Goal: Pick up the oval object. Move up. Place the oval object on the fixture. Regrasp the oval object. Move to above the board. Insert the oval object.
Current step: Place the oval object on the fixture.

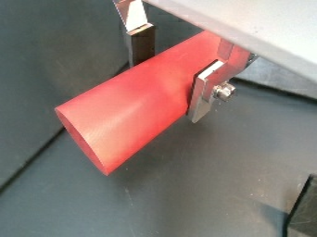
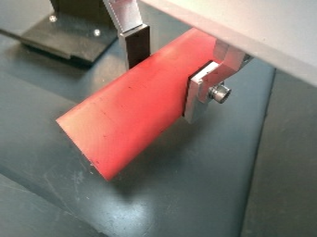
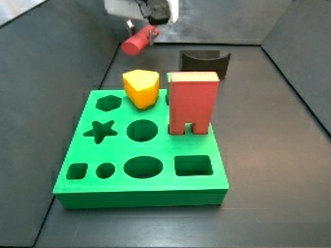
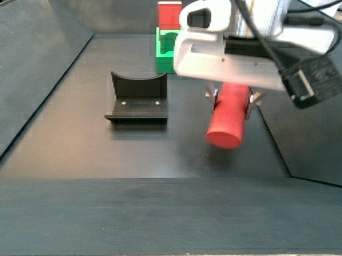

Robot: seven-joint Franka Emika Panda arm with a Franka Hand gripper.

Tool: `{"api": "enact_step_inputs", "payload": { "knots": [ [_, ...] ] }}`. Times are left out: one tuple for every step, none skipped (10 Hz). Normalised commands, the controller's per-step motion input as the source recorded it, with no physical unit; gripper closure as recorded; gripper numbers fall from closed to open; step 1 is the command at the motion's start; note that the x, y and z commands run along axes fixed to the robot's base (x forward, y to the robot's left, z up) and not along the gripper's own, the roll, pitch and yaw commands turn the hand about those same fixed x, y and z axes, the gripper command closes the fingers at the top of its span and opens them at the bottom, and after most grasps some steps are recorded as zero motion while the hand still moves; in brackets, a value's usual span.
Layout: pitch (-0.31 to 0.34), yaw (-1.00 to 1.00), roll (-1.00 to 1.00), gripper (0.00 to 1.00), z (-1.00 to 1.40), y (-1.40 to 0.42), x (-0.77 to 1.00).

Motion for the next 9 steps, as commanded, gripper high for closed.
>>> {"api": "enact_step_inputs", "payload": {
  "knots": [
    [0.000, 0.00, 0.00, 1.00, 1.00, 0.00, 0.00],
    [0.018, 0.00, 0.00, 1.00, 1.00, 0.00, -0.01],
    [0.033, 0.00, 0.01, 1.00, 1.00, 0.00, -0.02],
    [0.039, -0.01, 0.03, 1.00, 1.00, 0.00, -0.02],
    [0.041, -0.02, 0.05, 1.00, 1.00, 0.00, -0.03],
    [0.048, -0.03, 0.07, 1.00, 1.00, 0.00, -0.03],
    [0.052, -0.02, 0.09, 1.00, 1.00, 0.00, -0.04],
    [0.053, 0.00, 0.09, 1.00, 1.00, 0.00, -0.04],
    [0.058, 0.00, 0.10, 1.00, 1.00, 0.00, -0.04]
  ]
}}
